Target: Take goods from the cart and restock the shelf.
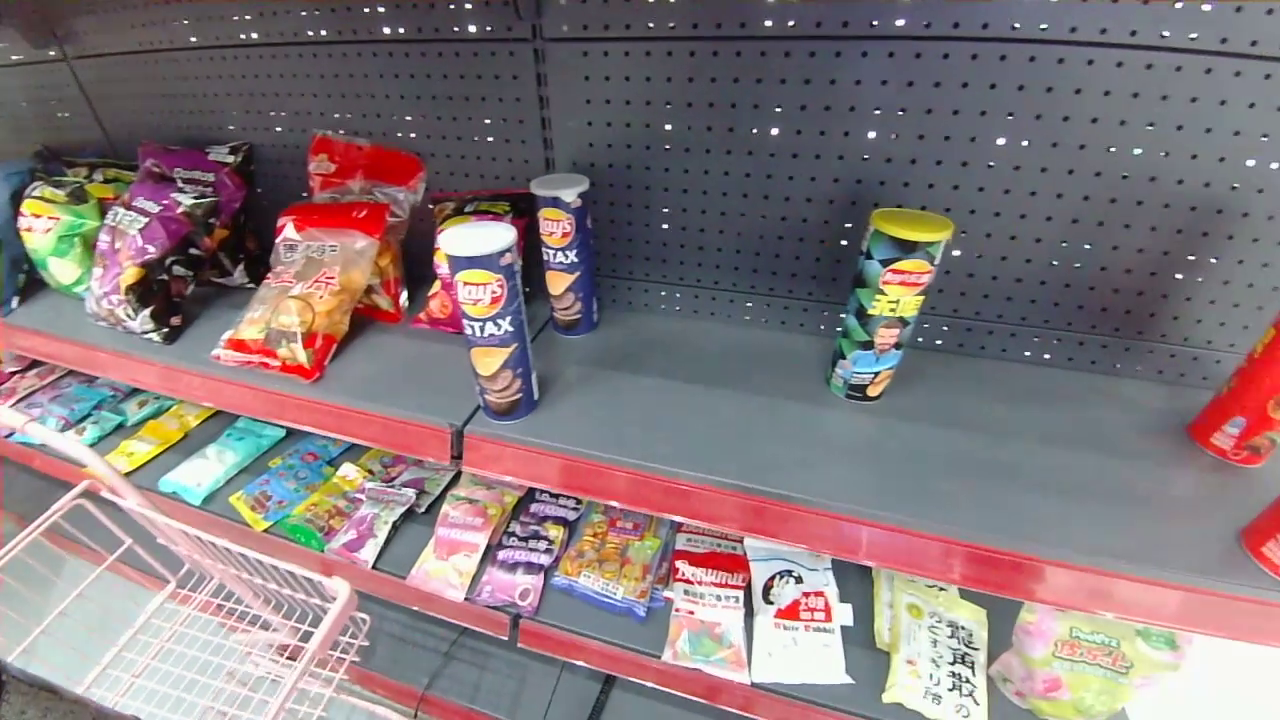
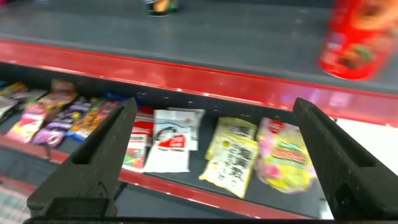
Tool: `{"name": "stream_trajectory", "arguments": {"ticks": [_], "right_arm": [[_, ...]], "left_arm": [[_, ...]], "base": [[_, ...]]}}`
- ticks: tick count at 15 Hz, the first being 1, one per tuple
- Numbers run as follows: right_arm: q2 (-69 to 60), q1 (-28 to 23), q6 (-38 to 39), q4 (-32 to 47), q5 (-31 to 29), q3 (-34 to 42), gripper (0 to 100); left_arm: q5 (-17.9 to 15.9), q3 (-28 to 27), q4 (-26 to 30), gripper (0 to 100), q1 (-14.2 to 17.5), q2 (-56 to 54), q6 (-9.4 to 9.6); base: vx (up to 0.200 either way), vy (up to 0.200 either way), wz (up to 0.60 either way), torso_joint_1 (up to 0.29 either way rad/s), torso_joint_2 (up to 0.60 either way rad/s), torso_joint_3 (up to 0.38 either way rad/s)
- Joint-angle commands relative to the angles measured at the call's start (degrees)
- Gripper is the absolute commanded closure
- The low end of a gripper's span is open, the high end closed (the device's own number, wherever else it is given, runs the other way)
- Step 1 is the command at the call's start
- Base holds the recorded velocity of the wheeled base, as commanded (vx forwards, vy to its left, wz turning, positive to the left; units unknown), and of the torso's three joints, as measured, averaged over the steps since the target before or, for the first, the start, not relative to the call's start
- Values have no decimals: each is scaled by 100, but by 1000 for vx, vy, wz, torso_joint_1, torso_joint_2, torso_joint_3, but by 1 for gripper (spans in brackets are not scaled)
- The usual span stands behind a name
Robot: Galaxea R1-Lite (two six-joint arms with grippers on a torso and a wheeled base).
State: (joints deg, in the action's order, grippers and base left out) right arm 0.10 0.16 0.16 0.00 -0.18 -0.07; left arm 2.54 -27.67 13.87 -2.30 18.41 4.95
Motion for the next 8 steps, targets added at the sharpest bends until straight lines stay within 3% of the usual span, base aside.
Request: {"name": "stream_trajectory", "arguments": {"ticks": [1,5,7,8], "right_arm": [[-1,2,-7,0,1,-1,0],[8,2,-16,0,1,-1,0],[8,2,-25,0,9,-1,0],[8,2,-33,0,9,7,0]], "left_arm": [[89,69,1,100,2,23,41],[546,227,1,100,2,-171,586],[555,280,1,100,2,-268,612],[555,324,1,100,2,-355,639]], "base": [[0,0,0,0,0,0],[0,0,0,0,0,0],[0,0,0,0,0,0],[200,0,0,7,-2,2]]}}
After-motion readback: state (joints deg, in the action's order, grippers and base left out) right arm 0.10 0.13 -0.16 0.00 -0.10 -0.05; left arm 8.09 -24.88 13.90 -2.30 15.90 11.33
